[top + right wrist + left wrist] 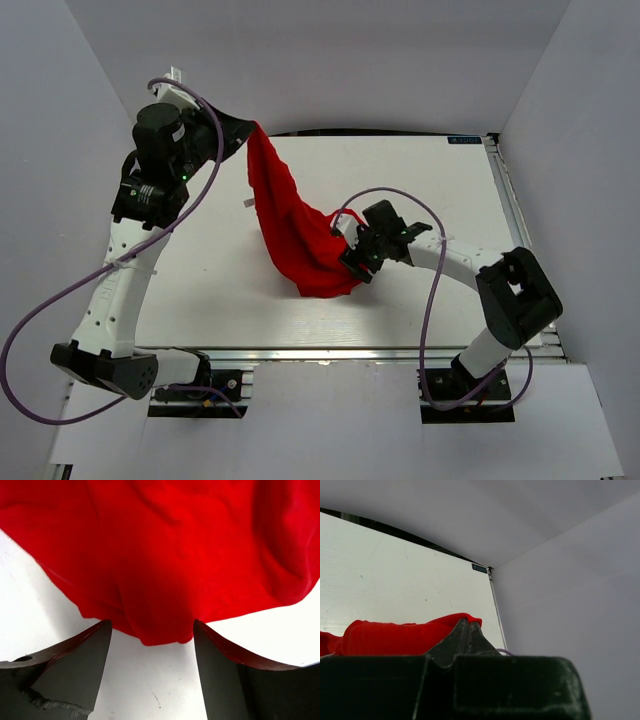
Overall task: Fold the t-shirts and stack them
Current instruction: Flatten out the tshirt
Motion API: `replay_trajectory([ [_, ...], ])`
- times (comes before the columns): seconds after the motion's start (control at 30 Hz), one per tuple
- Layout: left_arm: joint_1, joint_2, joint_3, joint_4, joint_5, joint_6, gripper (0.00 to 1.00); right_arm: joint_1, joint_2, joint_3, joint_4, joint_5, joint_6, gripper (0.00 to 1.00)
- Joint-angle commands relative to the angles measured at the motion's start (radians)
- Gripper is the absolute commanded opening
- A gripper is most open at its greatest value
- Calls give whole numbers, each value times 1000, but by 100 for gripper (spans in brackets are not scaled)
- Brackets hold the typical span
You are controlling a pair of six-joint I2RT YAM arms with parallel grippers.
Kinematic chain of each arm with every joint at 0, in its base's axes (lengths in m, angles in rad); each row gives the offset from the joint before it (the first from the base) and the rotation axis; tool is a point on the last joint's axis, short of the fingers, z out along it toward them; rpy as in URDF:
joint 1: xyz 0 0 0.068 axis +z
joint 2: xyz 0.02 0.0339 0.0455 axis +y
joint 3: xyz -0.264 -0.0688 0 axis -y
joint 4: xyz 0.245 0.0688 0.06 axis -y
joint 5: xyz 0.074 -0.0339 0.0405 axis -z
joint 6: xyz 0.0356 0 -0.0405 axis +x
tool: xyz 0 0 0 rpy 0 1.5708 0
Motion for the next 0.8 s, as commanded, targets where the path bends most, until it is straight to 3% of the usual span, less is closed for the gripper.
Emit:
replay_trajectory([
  [0.0, 10, -37, -14, 28, 17, -7, 0, 16, 18, 46, 43, 66, 20, 72],
  [0.57, 41, -51, -34, 24, 43, -10, 0, 82, -36, 3, 52, 121, -29, 64],
  [0.77, 47, -54, -37, 24, 51, -14, 0, 89, -25, -14, 43, 112, -38, 56],
])
